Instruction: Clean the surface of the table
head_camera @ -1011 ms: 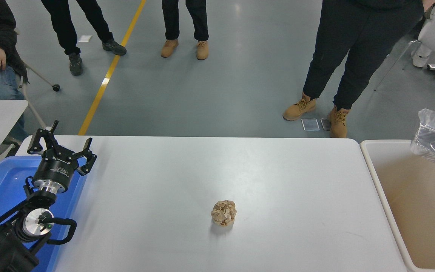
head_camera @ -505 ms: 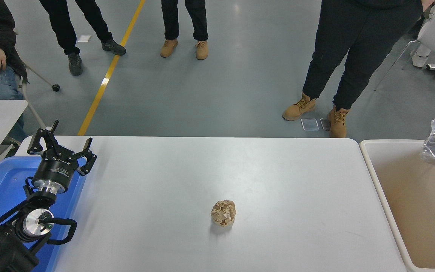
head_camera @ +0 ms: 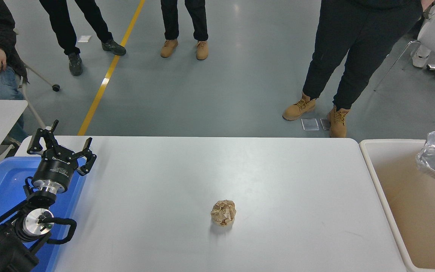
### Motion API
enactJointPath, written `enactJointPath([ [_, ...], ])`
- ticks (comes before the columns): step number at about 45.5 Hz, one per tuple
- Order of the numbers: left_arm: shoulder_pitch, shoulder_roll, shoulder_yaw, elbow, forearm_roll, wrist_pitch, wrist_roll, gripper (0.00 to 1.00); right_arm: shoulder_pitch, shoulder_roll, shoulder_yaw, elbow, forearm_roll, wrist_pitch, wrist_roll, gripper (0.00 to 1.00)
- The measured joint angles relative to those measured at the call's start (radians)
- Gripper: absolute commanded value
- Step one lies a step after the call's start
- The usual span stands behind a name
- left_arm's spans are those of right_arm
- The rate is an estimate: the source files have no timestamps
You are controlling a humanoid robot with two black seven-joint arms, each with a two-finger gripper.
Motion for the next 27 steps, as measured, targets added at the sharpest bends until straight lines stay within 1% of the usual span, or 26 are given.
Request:
enactJointPath([
  [27, 0.0, 0.0, 0.0, 0.0, 0.0, 0.0, 0.0, 0.99, -0.118, 0.128, 0.061, -0.127, 0.005, -0.006, -0.051, 0.0],
])
